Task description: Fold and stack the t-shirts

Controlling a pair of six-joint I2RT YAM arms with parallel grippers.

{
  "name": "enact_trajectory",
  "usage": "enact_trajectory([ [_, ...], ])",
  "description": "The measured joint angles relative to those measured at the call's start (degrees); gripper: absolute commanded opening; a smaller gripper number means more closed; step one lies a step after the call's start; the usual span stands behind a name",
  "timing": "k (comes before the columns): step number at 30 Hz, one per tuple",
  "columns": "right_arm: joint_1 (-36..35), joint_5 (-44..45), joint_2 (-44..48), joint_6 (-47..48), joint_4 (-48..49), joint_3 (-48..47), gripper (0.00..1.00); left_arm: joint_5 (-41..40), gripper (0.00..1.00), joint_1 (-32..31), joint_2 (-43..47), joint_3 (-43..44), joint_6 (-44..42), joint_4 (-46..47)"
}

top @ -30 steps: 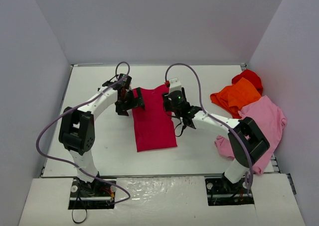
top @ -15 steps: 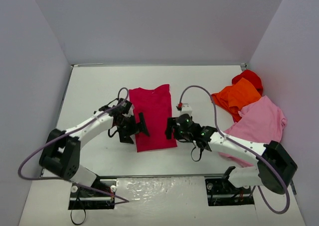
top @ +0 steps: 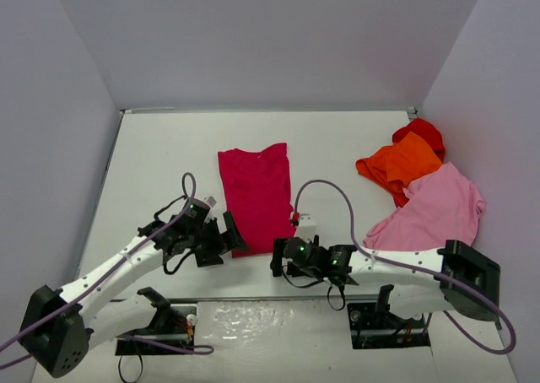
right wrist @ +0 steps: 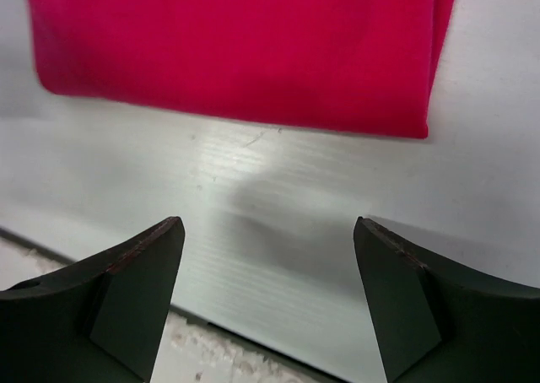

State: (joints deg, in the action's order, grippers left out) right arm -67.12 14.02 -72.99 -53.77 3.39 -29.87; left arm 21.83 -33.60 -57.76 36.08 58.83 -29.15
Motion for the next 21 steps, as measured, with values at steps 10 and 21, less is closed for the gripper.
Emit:
enact_trajectory([
  [10,-5.6,4.4,-8.1,-9.4,1.6,-4.3,0.73,-8.9,0.97,-0.6,0.0,3.4,-1.3,-6.8],
  [21,-8.9,12.6,-0.6,-39.7,28.1,15.7,0.67,-11.7,0.97,-0.9,-4.8,10.5,-5.3,-13.2],
])
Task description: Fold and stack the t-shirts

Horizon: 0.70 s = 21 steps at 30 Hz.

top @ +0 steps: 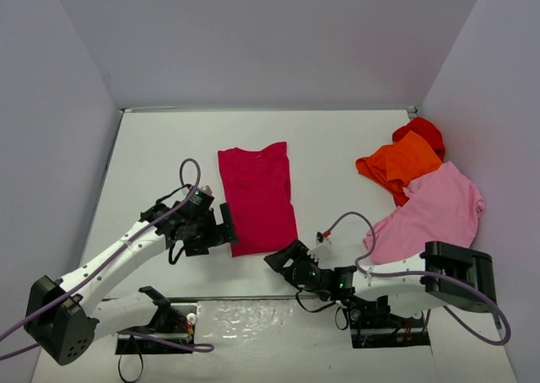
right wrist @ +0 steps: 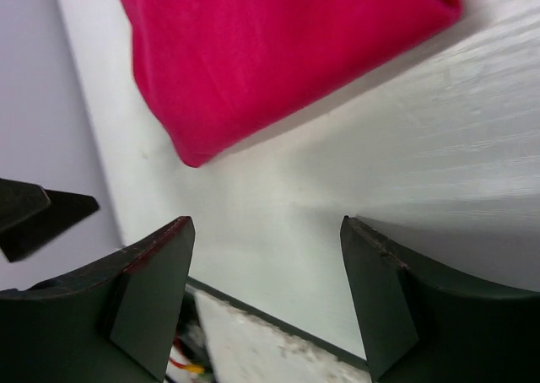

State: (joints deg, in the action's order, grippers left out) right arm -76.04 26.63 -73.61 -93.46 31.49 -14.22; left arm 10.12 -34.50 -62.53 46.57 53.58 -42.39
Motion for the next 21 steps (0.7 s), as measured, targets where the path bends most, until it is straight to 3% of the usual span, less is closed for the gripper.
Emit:
enact_trajectory([
  [9,-1.7,3.3,-22.6,-16.6,35.4,0.2,0.67,-0.2,0.97,-0.1,0.7,1.0,-1.7,-4.1],
  [14,-2.0,7.1,-32.9,-14.7,50.7,-0.2,0.67,-0.2,0.97,-0.3,1.0,1.0,-2.5,-5.6],
  [17,-2.2,8.0,-35.4,-14.1,57.4,0.8,0.67,-0.2,0.97,-0.3,1.0,1.0,-2.7,-5.7],
  [21,-2.2,8.1,-34.8,-14.3,57.8,1.2,0.66,-0.2,0.97,-0.3,0.9,1.0,-3.2,-5.7],
])
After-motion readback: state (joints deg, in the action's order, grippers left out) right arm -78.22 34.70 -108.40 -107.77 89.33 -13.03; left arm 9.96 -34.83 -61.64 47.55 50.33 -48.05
